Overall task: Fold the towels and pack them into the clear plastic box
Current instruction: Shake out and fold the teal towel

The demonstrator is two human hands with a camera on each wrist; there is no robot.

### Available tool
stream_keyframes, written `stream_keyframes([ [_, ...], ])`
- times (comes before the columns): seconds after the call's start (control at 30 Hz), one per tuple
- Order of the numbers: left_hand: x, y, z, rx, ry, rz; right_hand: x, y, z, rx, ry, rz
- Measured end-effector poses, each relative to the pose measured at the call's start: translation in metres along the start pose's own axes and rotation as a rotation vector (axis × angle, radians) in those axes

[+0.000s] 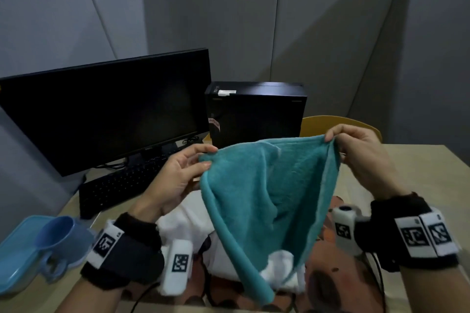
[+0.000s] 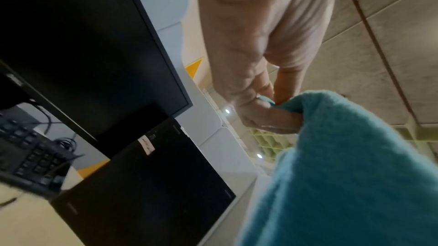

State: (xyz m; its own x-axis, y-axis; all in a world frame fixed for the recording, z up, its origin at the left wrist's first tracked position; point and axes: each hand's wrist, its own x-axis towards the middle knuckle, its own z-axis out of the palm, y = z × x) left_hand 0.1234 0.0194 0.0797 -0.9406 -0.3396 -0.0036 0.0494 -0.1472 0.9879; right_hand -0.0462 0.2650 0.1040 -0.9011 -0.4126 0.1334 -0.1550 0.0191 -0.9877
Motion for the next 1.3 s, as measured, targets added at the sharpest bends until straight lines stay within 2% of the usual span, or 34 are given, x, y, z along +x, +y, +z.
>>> stream_keyframes([
  [0.07, 0.011, -0.021, -0.011, 0.121, 0.013, -0.103, 0.013, 0.022, 0.001, -0.088, 0.000, 0.056],
  [0.17, 0.027, -0.070, -0.024, 0.305, 0.033, -0.285, 0.025, 0.069, 0.013, -0.270, -0.166, 0.188],
  [0.23, 0.034, -0.102, -0.031, 0.459, 0.030, -0.314, 0.025, 0.096, 0.023, -0.402, -0.195, 0.250],
  [0.33, 0.043, -0.128, -0.037, 0.594, 0.084, -0.279, 0.022, 0.116, 0.034, -0.456, -0.154, 0.247],
  [0.43, 0.048, -0.129, -0.043, 0.590, 0.170, -0.211, 0.024, 0.116, 0.034, -0.440, -0.108, 0.183],
  [0.53, 0.051, -0.120, -0.053, 0.567, 0.145, -0.154, 0.030, 0.106, 0.028, -0.414, -0.016, 0.111],
  [0.57, 0.051, -0.117, -0.056, 0.621, 0.123, -0.150, 0.032, 0.102, 0.026, -0.412, 0.003, 0.093],
  [0.67, 0.053, -0.115, -0.060, 0.986, 0.101, -0.118, 0.031, 0.092, 0.025, -0.392, -0.061, 0.080],
  [0.73, 0.051, -0.114, -0.045, 1.095, 0.078, -0.037, 0.027, 0.084, 0.030, -0.378, -0.166, 0.074],
  [0.87, 0.058, -0.116, 0.005, 1.066, -0.129, 0.089, 0.020, 0.073, 0.041, -0.337, -0.302, 0.060],
  [0.93, 0.066, -0.120, 0.021, 1.046, -0.195, 0.100, 0.017, 0.068, 0.043, -0.323, -0.333, 0.040],
  [1.03, 0.076, -0.123, 0.032, 1.019, -0.224, 0.112, 0.011, 0.058, 0.040, -0.306, -0.371, 0.011],
  [1.17, 0.079, -0.118, 0.037, 0.861, -0.277, 0.216, 0.007, 0.045, 0.029, -0.319, -0.379, -0.031],
  [1.3, 0.068, -0.094, 0.031, 0.672, -0.228, 0.244, 0.008, 0.030, 0.006, -0.313, -0.348, -0.062],
])
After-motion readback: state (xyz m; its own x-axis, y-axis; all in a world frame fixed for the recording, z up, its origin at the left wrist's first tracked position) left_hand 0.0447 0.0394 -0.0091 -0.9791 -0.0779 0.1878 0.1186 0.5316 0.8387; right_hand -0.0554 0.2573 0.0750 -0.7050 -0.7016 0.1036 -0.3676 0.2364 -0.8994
